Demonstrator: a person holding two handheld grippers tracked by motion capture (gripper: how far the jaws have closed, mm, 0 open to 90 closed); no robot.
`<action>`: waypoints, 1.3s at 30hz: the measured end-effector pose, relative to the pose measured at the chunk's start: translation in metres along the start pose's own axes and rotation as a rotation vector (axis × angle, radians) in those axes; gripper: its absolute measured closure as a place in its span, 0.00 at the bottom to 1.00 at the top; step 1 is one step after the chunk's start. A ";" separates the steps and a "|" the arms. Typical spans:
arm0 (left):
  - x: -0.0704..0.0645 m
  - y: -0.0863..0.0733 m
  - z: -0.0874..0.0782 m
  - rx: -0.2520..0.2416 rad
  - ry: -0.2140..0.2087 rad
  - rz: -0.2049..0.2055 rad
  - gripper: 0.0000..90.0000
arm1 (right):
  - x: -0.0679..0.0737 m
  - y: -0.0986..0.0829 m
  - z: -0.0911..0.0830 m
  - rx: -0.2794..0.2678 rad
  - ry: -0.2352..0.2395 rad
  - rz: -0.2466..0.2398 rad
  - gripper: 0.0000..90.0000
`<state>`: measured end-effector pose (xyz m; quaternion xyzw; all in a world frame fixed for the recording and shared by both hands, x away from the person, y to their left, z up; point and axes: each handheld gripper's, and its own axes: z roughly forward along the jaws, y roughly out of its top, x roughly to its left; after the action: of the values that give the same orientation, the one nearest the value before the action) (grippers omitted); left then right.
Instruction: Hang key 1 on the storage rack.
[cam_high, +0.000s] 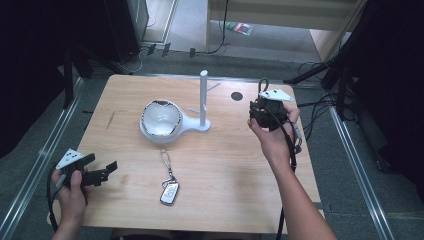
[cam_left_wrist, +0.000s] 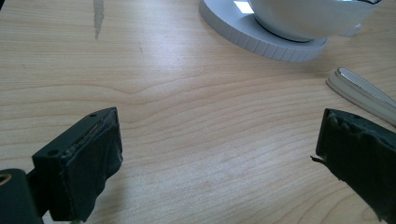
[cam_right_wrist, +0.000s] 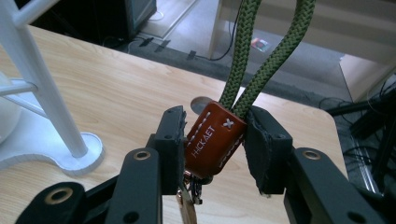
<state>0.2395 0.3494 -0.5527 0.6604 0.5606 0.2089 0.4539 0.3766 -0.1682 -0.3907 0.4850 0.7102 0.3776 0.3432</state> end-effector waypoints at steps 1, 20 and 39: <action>0.000 0.000 0.000 0.000 0.000 -0.002 0.01 | 0.001 0.000 -0.001 -0.010 0.008 -0.004 0.68; -0.001 0.000 0.000 0.000 0.004 0.001 0.01 | 0.018 -0.004 0.006 -0.150 0.036 -0.143 0.67; -0.001 0.000 0.000 0.001 0.004 0.004 0.01 | 0.024 -0.002 0.012 -0.180 0.130 -0.073 0.66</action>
<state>0.2394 0.3484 -0.5526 0.6612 0.5605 0.2107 0.4519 0.3790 -0.1433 -0.4008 0.4004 0.7116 0.4575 0.3521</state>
